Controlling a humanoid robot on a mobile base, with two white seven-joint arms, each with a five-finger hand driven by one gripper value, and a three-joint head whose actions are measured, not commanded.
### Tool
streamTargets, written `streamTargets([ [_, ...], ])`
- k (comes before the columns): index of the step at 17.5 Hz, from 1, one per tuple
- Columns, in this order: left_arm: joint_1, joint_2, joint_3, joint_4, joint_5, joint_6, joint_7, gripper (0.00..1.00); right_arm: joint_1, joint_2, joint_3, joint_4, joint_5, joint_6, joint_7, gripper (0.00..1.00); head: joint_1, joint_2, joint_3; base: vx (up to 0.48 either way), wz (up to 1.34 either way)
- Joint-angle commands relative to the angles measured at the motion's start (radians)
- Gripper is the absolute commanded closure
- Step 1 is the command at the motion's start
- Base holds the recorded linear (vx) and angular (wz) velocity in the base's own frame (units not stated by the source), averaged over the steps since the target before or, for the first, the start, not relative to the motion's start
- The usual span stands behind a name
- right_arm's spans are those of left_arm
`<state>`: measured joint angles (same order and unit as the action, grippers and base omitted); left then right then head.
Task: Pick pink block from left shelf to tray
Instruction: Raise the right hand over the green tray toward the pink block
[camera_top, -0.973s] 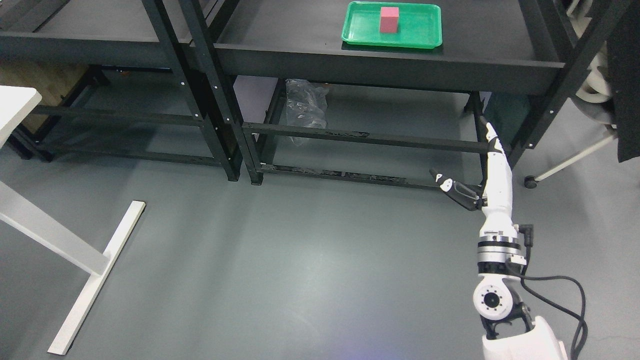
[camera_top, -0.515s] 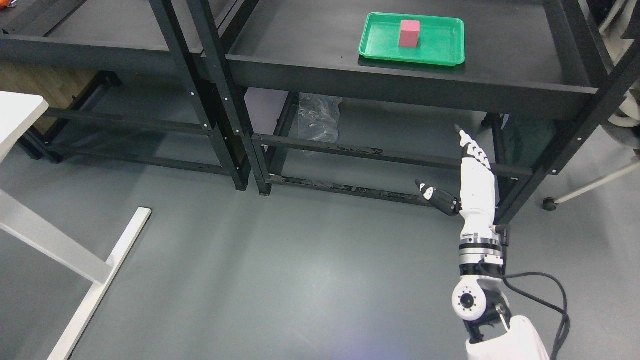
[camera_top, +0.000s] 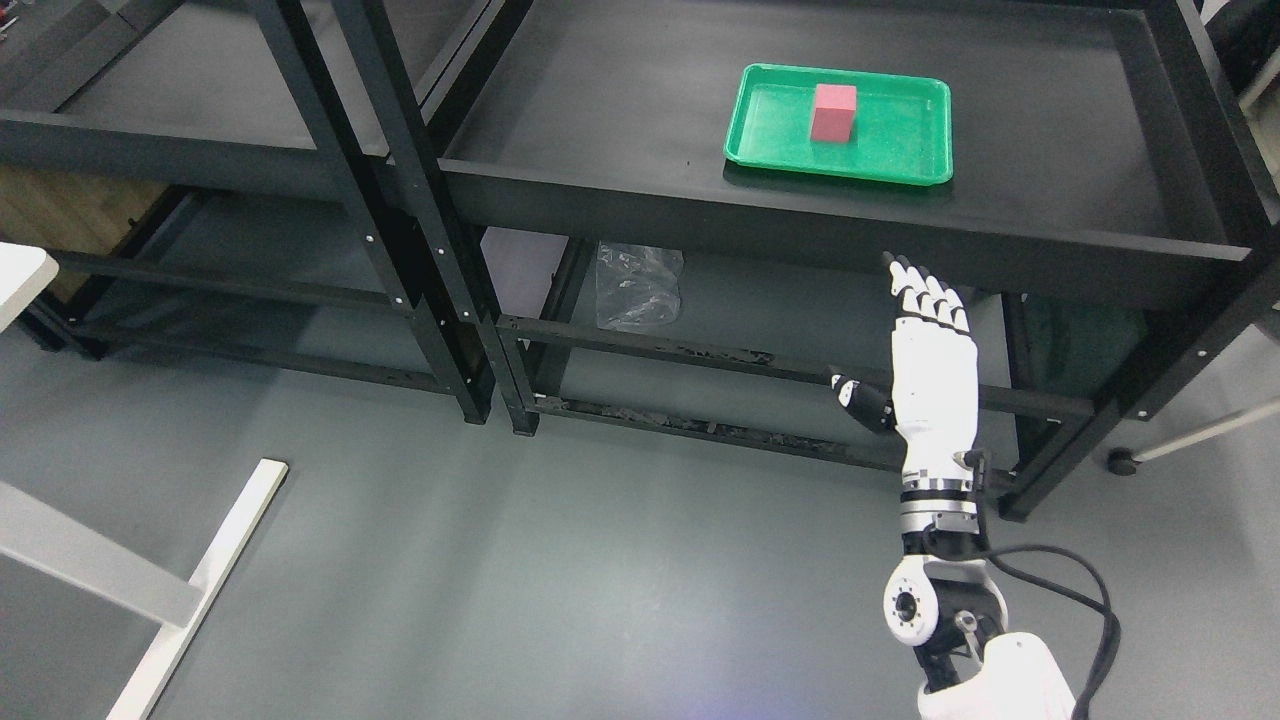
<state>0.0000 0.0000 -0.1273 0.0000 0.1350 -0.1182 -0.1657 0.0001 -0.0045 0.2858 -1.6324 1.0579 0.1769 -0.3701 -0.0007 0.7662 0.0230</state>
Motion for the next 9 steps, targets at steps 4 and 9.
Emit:
streamTargets([
  [4, 0.02, 0.017, 0.0, -0.017, 0.0, 0.0, 0.0, 0.0, 0.015, -0.013, 0.03, 0.003, 0.455, 0.026, 0.007, 0.01, 0.0, 0.0, 0.0, 0.239, -0.02],
  [9, 0.02, 0.017, 0.0, -0.017, 0.0, 0.0, 0.0, 0.0, -0.005, -0.013, 0.03, -0.003, 0.382, 0.029, -0.085, 0.01, 0.0, 0.0, 0.0, 0.239, -0.02],
])
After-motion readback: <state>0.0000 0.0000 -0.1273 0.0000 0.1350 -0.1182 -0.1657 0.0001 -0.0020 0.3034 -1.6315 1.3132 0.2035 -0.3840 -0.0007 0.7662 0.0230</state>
